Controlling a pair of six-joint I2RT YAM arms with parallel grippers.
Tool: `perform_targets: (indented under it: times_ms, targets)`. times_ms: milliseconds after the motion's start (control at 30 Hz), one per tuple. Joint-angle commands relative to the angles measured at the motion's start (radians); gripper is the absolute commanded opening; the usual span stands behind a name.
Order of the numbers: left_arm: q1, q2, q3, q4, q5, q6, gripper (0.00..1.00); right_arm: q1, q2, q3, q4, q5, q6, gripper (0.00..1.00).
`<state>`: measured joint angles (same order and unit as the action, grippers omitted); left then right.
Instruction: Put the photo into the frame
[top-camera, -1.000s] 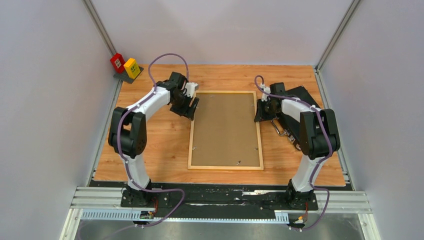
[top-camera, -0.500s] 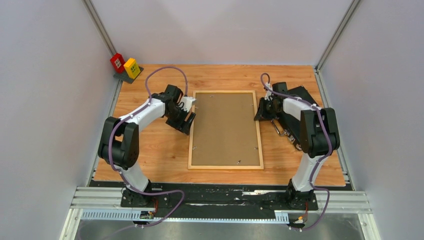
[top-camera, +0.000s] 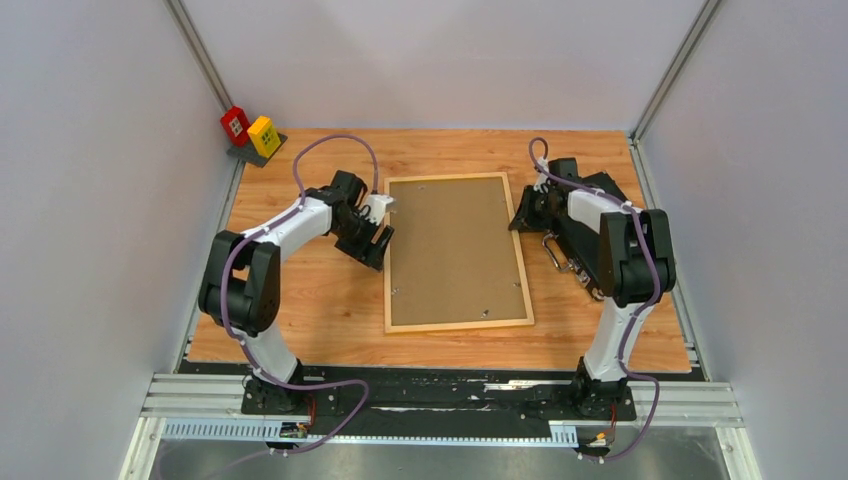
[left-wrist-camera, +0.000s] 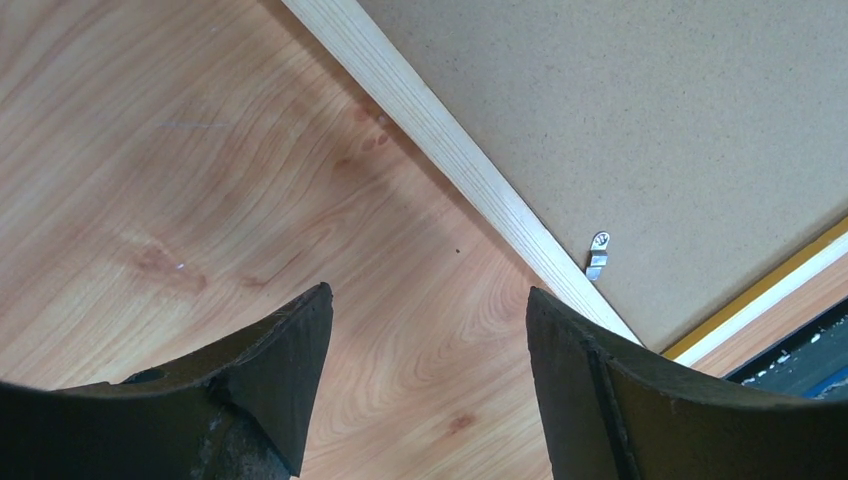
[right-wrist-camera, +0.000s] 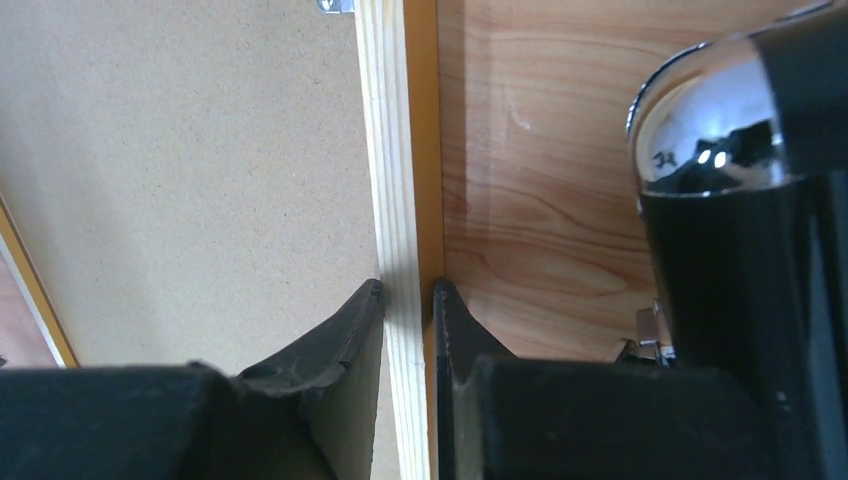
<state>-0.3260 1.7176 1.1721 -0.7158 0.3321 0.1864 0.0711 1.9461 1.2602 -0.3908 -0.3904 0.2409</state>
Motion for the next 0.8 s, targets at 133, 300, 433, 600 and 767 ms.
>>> perform_targets:
  times_ms: [133,300,433,600,767]
  targets:
    - [-0.025,0.075,0.058,0.036,0.042,0.019,0.8,-0.012,0.033,0.079,0.117,-0.027,0.128,0.0]
    - [-0.048,0.096,0.065,0.042,0.061,-0.001,0.81,-0.011,0.056,0.095,0.136,-0.045,0.163,0.0]
    - [-0.066,0.098,0.067,0.041,0.065,-0.022,0.81,-0.012,0.058,0.083,0.147,-0.055,0.165,0.0]
    - [-0.104,0.083,0.048,0.048,0.017,-0.036,0.82,-0.013,0.047,0.07,0.158,-0.054,0.15,0.0]
    - [-0.125,0.089,0.032,0.063,-0.022,-0.039,0.82,-0.011,0.034,0.063,0.159,-0.06,0.136,0.0]
